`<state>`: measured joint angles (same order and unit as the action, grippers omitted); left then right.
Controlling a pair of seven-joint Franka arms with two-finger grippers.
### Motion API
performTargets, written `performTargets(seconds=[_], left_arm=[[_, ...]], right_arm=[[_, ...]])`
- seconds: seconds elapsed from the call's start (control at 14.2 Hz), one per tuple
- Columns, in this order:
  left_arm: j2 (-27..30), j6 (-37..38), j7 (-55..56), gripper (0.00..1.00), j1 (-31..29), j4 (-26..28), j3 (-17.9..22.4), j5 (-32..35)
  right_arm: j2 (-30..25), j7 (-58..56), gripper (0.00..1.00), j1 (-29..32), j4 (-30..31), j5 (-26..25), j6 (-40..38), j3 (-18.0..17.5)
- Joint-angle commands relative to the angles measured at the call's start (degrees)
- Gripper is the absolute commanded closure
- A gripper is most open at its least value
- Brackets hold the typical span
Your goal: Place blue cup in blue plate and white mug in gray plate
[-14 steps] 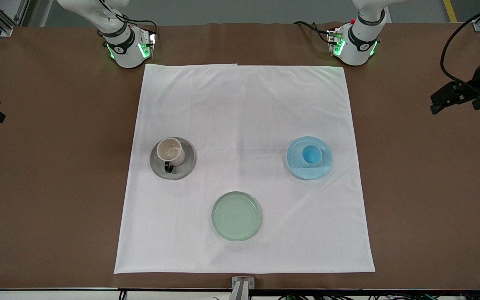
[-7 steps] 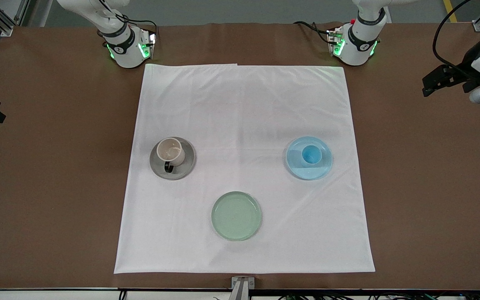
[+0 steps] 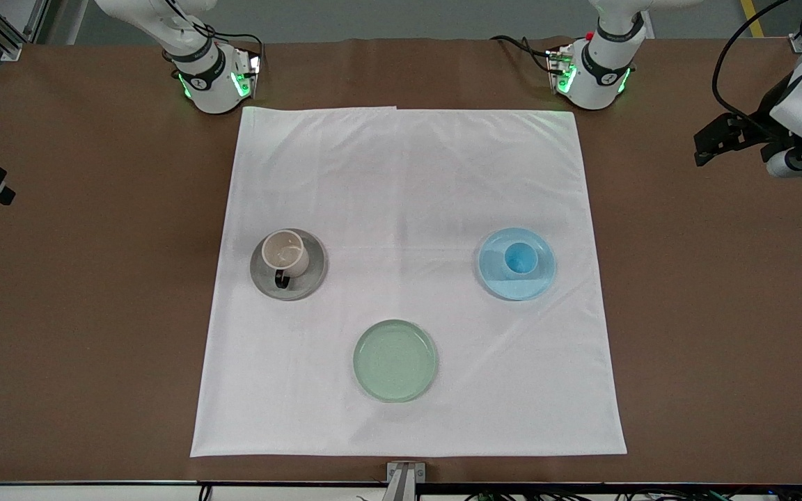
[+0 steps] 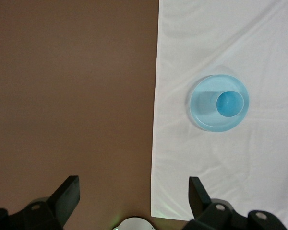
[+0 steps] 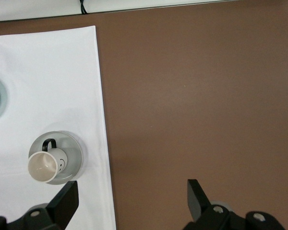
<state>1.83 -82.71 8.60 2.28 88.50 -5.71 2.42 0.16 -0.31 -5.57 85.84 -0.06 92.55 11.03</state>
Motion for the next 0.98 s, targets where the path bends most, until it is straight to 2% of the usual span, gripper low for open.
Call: performTargets(seconds=[0.0, 0.42, 0.91], left_arm=[[1.4, -0.6, -1.0, 0.0, 0.0, 1.5, 0.0, -0.9], [1.3, -0.6, -1.0, 0.0, 0.1, 1.7, 0.0, -0.8], [1.2, -0.6, -1.3, 0.0, -0.2, 1.4, 0.3, -0.9]], right_arm=[[0.2, 0.8, 0.0, -0.2, -0.8, 0.0, -0.7, -0.1], [0.2, -4.0, 0.0, 0.0, -1.1, 0.2, -0.6, 0.0], [0.2, -3.6, 0.0, -0.1, -1.5, -0.3, -0.6, 0.0]])
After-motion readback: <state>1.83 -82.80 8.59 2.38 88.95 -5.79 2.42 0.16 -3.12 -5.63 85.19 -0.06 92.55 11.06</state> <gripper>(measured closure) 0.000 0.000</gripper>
